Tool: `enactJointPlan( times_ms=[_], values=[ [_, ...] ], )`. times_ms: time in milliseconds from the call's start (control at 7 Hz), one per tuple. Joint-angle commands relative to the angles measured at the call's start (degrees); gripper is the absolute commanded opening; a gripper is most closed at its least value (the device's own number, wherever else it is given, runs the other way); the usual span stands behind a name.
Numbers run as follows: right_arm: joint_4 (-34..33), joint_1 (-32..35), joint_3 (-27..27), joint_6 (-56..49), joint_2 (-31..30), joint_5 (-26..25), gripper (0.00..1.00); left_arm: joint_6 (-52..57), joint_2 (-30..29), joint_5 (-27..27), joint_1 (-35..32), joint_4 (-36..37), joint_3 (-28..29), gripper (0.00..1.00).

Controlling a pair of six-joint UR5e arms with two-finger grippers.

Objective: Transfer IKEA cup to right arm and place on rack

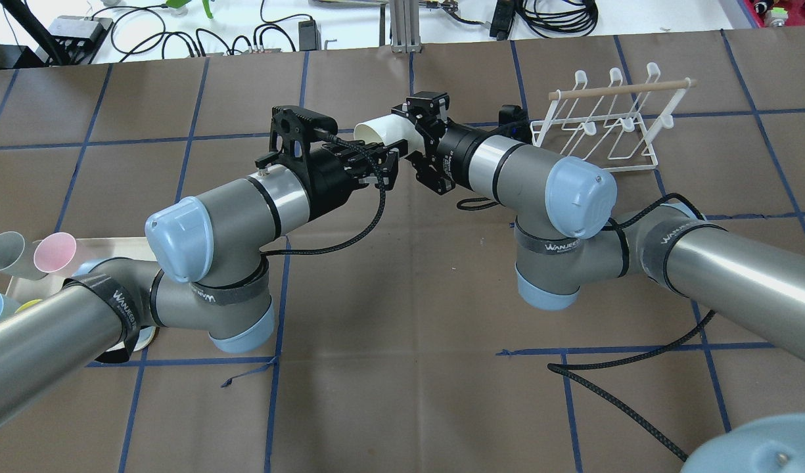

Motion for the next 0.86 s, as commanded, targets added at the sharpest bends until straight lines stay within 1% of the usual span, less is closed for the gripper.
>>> enactJointPlan(
  times_ms=[0, 143, 286, 429, 571, 714],
  values=[
    [0.0, 0.0, 0.0, -0.1, 0.0, 0.1, 0.51, 0.0, 0.0, 0.1, 0.1, 0.0, 0.2, 0.93],
    [0.0, -0.1, -0.2, -0.2, 0.0, 0.1, 0.50, -0.3, 0.1, 0.0, 0.1, -0.1, -0.1, 0.96],
    [0.0, -0.4, -0.3, -0.6, -0.1, 0.2, 0.45, -0.3, 1.1, 0.2, 0.4, -0.2, -0.2, 0.96],
    [-0.4, -1.5, -0.8, -1.9, -0.1, -0.2, 0.44, -0.3, 1.8, 0.3, 1.0, -0.2, -0.5, 0.96],
    [-0.6, -2.0, -2.2, -3.4, 0.2, -0.3, 0.43, -0.3, 4.0, 0.8, 2.5, -0.2, -2.8, 0.96],
    [-0.5, -3.9, -2.9, -6.1, 0.1, -0.2, 0.41, -0.2, 8.4, 1.2, 6.1, -0.9, -6.6, 0.96]
  ],
)
